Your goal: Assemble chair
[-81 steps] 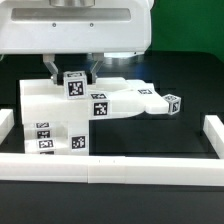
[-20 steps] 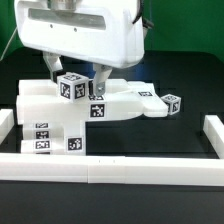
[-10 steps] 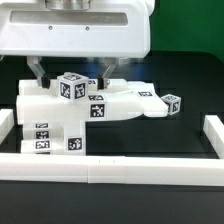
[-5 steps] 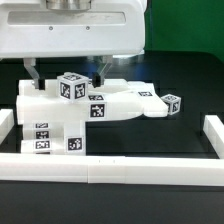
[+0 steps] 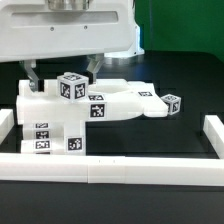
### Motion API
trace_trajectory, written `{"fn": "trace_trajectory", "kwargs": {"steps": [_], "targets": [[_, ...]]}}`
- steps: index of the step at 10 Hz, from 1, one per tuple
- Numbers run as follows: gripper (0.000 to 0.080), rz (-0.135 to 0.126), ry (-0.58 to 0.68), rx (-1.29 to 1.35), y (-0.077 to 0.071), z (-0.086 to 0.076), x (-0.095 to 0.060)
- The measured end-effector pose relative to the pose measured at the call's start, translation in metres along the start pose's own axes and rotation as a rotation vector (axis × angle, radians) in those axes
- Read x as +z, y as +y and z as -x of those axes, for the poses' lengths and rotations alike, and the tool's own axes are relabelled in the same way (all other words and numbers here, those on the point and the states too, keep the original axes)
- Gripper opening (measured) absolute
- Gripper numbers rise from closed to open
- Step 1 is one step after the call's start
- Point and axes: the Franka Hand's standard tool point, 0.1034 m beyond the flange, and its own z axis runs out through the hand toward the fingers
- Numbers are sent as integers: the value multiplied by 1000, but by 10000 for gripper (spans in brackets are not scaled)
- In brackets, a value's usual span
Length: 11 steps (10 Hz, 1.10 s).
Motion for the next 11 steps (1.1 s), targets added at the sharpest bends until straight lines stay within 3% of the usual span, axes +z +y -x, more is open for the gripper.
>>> {"fn": "trace_trajectory", "kwargs": {"steps": [2,6,11], "targets": [[283,0,0,4,0,0,0],[285,-1,1,83,0,0,0],[287,1,3,505,-2,-2,1]]}}
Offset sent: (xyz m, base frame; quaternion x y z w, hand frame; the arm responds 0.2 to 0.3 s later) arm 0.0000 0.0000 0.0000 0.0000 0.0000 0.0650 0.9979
